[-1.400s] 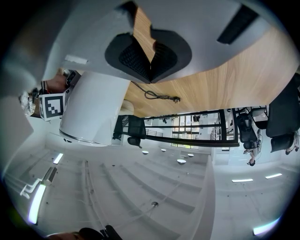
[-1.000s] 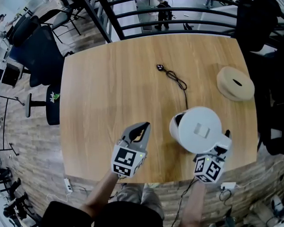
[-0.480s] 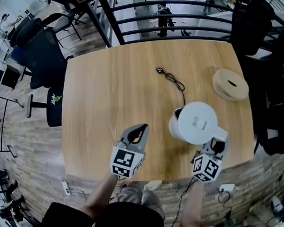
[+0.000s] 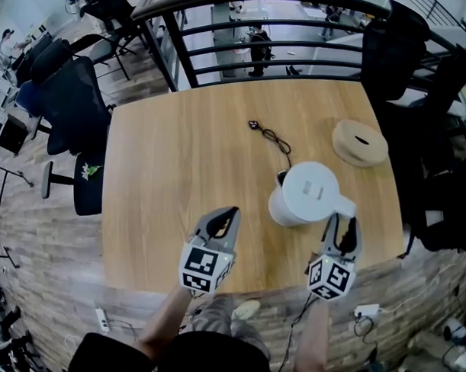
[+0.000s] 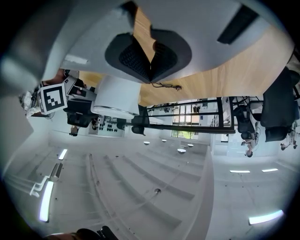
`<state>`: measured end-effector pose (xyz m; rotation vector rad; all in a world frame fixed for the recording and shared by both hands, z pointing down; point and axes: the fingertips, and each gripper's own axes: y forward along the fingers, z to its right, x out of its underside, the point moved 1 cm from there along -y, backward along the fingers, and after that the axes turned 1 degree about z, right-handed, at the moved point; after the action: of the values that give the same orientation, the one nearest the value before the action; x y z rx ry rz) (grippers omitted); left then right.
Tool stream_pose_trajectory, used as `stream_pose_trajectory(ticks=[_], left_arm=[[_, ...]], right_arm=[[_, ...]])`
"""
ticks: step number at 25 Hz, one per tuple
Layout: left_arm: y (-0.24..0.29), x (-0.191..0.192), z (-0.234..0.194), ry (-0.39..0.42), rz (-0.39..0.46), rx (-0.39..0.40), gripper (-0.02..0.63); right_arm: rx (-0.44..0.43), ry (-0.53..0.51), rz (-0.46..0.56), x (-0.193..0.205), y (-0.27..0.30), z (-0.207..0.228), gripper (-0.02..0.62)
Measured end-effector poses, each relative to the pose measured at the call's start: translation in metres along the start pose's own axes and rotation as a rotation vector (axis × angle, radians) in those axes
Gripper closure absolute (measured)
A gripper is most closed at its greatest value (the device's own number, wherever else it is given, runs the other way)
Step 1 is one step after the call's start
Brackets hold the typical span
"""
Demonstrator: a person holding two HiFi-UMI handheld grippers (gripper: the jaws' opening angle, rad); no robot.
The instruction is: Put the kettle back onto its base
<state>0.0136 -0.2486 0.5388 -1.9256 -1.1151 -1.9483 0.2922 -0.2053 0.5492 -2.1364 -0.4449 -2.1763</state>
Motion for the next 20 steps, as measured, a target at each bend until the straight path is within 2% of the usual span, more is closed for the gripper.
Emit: stream_pose_trajectory(ticks=[7,20], left_arm=[[-0.035,-0.018,0.021,0.026,0.059,0.02,0.603],[-0.107,-0.043,0.066,0.058,0.123,0.067,0.603]], right_arm=[[-0.014,-0.008,0.025,-0.023,-0.044,-0.007,0.408],[-0.069,-0.011,0.061,-0.071,-0.143,-0.028,0.481]])
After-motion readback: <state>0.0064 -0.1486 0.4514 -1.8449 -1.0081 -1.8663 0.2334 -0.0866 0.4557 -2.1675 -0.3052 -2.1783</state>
